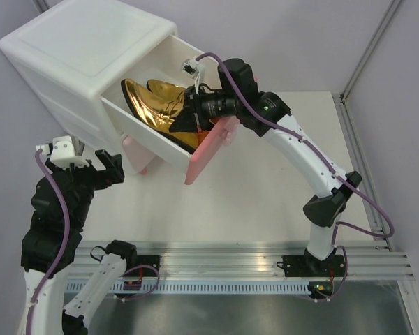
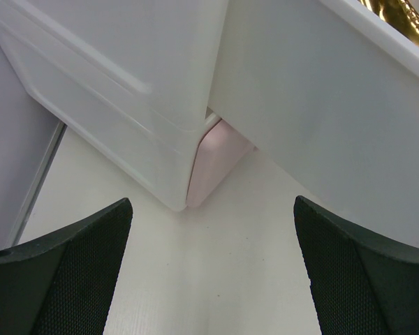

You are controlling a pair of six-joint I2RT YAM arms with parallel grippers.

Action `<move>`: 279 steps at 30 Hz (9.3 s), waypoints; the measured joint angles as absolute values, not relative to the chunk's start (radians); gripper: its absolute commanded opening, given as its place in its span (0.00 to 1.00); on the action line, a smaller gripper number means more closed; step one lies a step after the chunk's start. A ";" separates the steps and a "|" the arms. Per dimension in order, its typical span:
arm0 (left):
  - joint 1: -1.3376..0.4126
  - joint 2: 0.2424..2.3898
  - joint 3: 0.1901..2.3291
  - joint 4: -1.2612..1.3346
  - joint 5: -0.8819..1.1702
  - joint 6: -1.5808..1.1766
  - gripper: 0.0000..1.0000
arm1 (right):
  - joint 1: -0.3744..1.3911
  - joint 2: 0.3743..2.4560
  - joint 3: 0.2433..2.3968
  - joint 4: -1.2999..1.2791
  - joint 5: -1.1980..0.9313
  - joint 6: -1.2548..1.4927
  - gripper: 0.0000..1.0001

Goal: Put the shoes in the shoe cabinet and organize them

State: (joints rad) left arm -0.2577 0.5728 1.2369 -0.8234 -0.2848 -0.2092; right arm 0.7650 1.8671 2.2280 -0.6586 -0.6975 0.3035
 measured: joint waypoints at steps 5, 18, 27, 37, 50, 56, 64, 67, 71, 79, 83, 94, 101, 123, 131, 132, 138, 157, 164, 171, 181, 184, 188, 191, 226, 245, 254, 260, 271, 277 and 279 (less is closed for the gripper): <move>-0.258 0.573 1.237 -0.813 -0.285 -0.209 1.00 | 0.770 1.888 2.230 -0.649 -0.670 0.282 0.00; -0.258 0.578 1.237 -0.805 -0.293 -0.209 1.00 | 0.803 1.974 2.277 -0.676 -0.488 0.152 0.01; -0.258 0.578 1.223 -0.774 -0.346 -0.184 1.00 | 0.818 1.976 2.281 -0.692 -0.506 0.062 0.07; -0.258 0.595 1.216 -0.725 -0.411 -0.125 1.00 | 0.823 1.979 2.281 -0.649 -0.495 0.029 0.22; -0.258 0.634 1.218 -0.722 -0.439 -0.088 1.00 | 0.823 1.980 2.294 -0.611 -0.463 0.042 0.55; -0.258 0.670 1.252 -0.722 -0.444 -0.066 1.00 | 0.825 1.957 2.286 -0.505 -0.419 0.063 0.78; -0.258 0.701 1.288 -0.721 -0.443 -0.058 1.00 | 0.820 1.792 2.215 -0.295 -0.303 0.057 0.91; -0.258 0.712 1.296 -0.721 -0.442 -0.058 1.00 | 0.817 1.743 2.196 -0.241 -0.269 0.056 0.91; -0.258 0.717 1.298 -0.721 -0.440 -0.059 1.00 | 0.811 1.697 2.148 -0.216 -0.217 0.056 0.91; -0.258 0.676 1.293 -0.723 -0.438 -0.074 1.00 | 0.776 1.558 1.862 -0.197 -0.107 0.060 0.90; -0.258 0.620 1.285 -0.729 -0.434 -0.111 1.00 | 0.762 1.447 1.681 -0.175 -0.062 0.075 0.90; -0.258 0.553 1.275 -0.776 -0.409 -0.160 1.00 | 0.762 1.188 1.536 -0.189 0.035 0.089 0.90; -0.258 0.552 1.277 -0.809 -0.380 -0.180 1.00 | 0.762 1.071 1.426 -0.249 0.121 0.085 0.90; -0.258 0.610 1.303 -0.866 -0.304 -0.190 1.00 | 0.677 1.016 1.133 -0.357 0.021 0.063 0.91; -0.258 0.610 1.304 -0.880 -0.280 -0.219 1.00 | 0.614 1.059 1.089 -0.305 -0.125 0.045 0.92; -0.258 0.610 1.304 -0.885 -0.278 -0.223 1.00 | 0.612 1.067 1.089 -0.294 -0.147 0.036 0.92; -0.258 0.604 1.304 -0.890 -0.278 -0.236 1.00 | 0.613 1.127 1.116 -0.278 -0.249 -0.027 0.93; -0.258 0.589 1.310 -0.922 -0.282 -0.254 1.00 | 0.607 1.255 1.234 -0.225 -0.379 -0.061 0.52; -0.258 0.595 1.321 -0.933 -0.282 -0.254 1.00 | 0.604 1.285 1.300 -0.303 -0.395 -0.072 0.19; -0.258 0.615 1.336 -0.934 -0.282 -0.254 1.00 | 0.601 1.330 1.409 -0.407 -0.415 -0.083 0.11; -0.258 0.618 1.336 -0.934 -0.282 -0.254 1.00 | 0.598 1.379 1.501 -0.381 -0.433 -0.064 0.16; -0.258 0.618 1.336 -0.934 -0.282 -0.254 1.00 | 0.602 1.409 1.507 -0.329 -0.439 -0.047 0.19; -0.258 0.616 1.336 -0.935 -0.282 -0.254 1.00 | 0.615 1.448 1.508 -0.247 -0.441 -0.024 0.23; -0.258 0.612 1.336 -0.941 -0.283 -0.254 1.00 | 0.626 1.476 1.509 -0.176 -0.440 -0.002 0.30; -0.258 0.575 1.383 -1.079 -0.252 -0.292 1.00 | 0.734 1.996 1.807 0.422 -0.450 0.208 0.83; -0.258 0.549 1.387 -1.132 -0.228 -0.297 1.00 | 0.739 2.147 1.970 0.458 -0.455 0.283 0.85; -0.258 0.545 1.394 -1.137 -0.229 -0.297 1.00 | 0.750 2.069 1.845 0.429 -0.393 0.266 0.90; -0.258 0.543 1.398 -1.137 -0.236 -0.295 1.00 | 0.760 1.881 1.653 0.289 -0.281 0.204 0.95; -0.267 0.506 1.436 -1.136 -0.315 -0.284 1.00 | 0.737 1.337 1.411 0.035 0.110 0.109 0.98; -0.275 0.484 1.441 -1.136 -0.341 -0.282 1.00 | 0.736 1.063 1.260 -0.095 0.331 0.077 0.98; -0.278 0.479 1.441 -1.136 -0.345 -0.282 1.00 | 0.736 0.971 1.208 -0.138 0.404 0.071 0.98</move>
